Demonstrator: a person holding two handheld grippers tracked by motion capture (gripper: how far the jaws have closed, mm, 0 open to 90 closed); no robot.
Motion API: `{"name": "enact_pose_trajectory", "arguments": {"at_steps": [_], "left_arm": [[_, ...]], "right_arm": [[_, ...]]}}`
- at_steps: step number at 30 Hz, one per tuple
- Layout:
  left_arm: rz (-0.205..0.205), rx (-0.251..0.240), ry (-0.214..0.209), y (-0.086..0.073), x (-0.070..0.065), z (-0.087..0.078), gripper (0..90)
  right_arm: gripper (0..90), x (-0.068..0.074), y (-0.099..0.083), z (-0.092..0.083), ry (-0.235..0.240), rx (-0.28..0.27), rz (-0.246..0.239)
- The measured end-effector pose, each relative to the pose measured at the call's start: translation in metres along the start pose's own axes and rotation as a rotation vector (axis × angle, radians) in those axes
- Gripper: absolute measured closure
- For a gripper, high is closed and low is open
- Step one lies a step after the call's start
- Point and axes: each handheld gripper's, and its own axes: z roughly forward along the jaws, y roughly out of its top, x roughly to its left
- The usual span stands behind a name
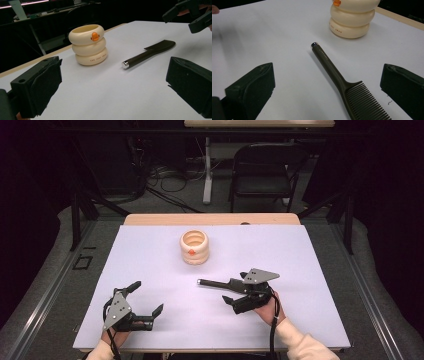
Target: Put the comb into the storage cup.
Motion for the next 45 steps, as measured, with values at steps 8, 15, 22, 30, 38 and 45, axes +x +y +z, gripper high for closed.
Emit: {"name": "enact_pose_trajectory", "arguments": {"at_steps": [8,15,22,30,38,45], "left_arm": [[0.000,-0.002,0.000,0.000,0.000,0.000,0.1],[0.000,-0.002,0.001,0.000,0.000,0.000,0.1],[-0.004,-0.001,-0.001,0.000,0.000,0.000,0.1],[-0.002,-0.002,-0.001,0.000,0.000,-0.001,0.1],[-0.003,0.000,-0.001,0.000,0.001,-0.001,0.1],[-0.003,-0.003,0.002,0.000,0.001,-0.001,0.1]], "right_arm": [[0.0,0.000,0.005,0.011,0.010,0.020,-0.009],[0.0,-0.003,0.009,0.019,0.016,0.024,0.011],[0.0,-0.005,0.011,0.026,0.018,0.045,0.018],[0.0,-0.008,0.015,0.034,0.020,0.053,0.018],[0.0,-0.009,0.019,0.043,0.036,0.060,0.011],[0.0,-0.009,0.023,0.050,0.031,0.069,0.003]]}}
